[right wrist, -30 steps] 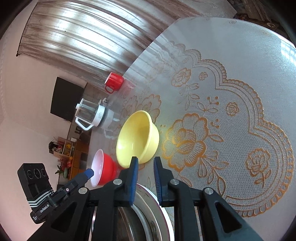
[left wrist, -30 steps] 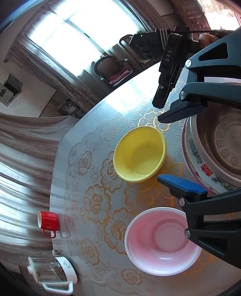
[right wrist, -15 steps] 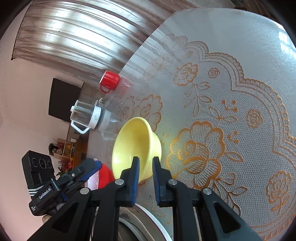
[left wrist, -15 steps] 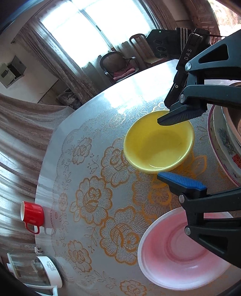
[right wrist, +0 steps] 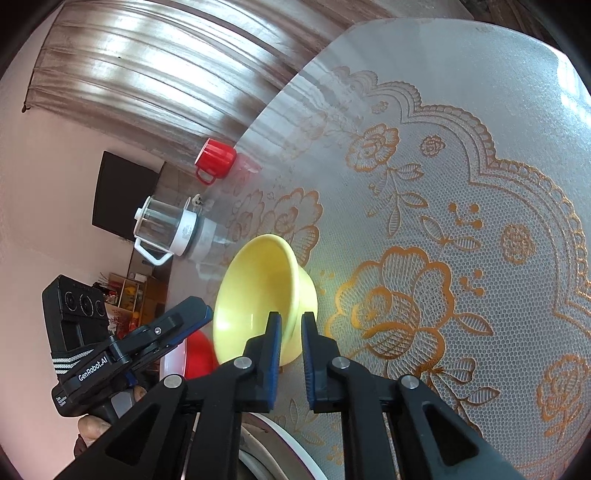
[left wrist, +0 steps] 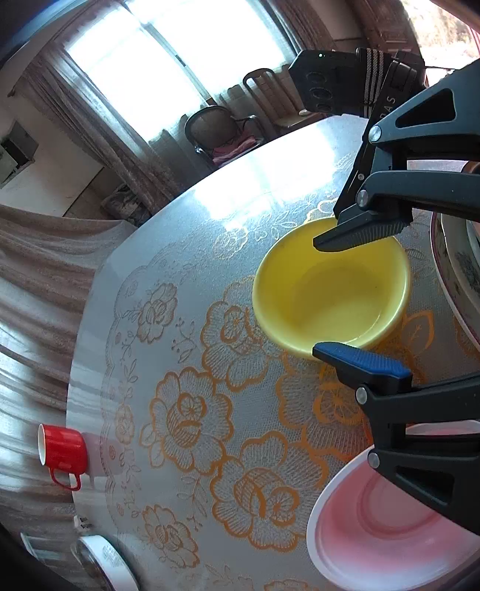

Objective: Organize plates and bowls
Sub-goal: 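Grip the rim of the yellow bowl with the right gripper, then lift the yellow bowl and carry it over the steel bowl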

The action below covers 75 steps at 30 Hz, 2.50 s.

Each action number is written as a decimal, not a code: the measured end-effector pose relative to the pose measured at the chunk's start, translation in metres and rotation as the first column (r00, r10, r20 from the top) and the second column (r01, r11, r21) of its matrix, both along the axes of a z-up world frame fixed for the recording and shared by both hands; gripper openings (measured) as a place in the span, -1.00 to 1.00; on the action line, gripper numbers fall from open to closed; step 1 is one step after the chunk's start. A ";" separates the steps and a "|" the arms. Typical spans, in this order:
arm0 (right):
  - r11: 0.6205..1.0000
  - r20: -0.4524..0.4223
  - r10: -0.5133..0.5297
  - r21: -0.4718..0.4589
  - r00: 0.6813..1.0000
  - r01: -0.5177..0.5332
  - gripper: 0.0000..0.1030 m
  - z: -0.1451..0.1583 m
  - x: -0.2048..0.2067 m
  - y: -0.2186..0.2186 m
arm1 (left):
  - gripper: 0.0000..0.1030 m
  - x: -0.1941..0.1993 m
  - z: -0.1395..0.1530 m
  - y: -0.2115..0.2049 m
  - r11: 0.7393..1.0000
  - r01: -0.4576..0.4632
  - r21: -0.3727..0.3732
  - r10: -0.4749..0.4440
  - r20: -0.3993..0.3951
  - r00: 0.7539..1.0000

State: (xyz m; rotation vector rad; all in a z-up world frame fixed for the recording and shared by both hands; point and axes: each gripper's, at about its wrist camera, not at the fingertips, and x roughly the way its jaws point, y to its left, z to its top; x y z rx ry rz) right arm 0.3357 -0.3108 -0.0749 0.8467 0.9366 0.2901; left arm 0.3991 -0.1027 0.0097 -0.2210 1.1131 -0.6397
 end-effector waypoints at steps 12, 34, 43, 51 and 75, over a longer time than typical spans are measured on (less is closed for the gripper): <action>1.000 0.008 -0.004 -0.026 1.000 0.004 -0.81 -0.001 -0.001 -0.002 | -0.01 0.006 0.003 0.009 0.999 -0.027 0.024 0.026 0.030 0.999; 0.999 -0.005 -0.010 -0.036 1.000 0.010 -0.83 -0.004 -0.008 -0.003 | -0.85 -0.013 -0.008 0.002 0.993 -0.022 0.112 0.019 0.030 0.999; 0.999 0.060 -0.016 -0.040 0.998 0.018 -0.83 0.023 -0.025 -0.006 | -0.85 -0.034 0.023 0.004 0.993 -0.051 0.105 0.041 0.100 0.994; 0.999 0.129 0.003 -0.047 0.992 0.003 -0.83 0.051 -0.045 0.002 | -0.85 -0.065 0.047 0.019 0.995 -0.068 0.077 0.055 0.168 0.984; 0.992 0.181 0.104 -0.091 0.978 -0.089 -0.80 0.078 -0.123 0.050 | -0.85 -0.178 0.063 0.074 0.993 -0.114 -0.022 0.116 0.215 0.970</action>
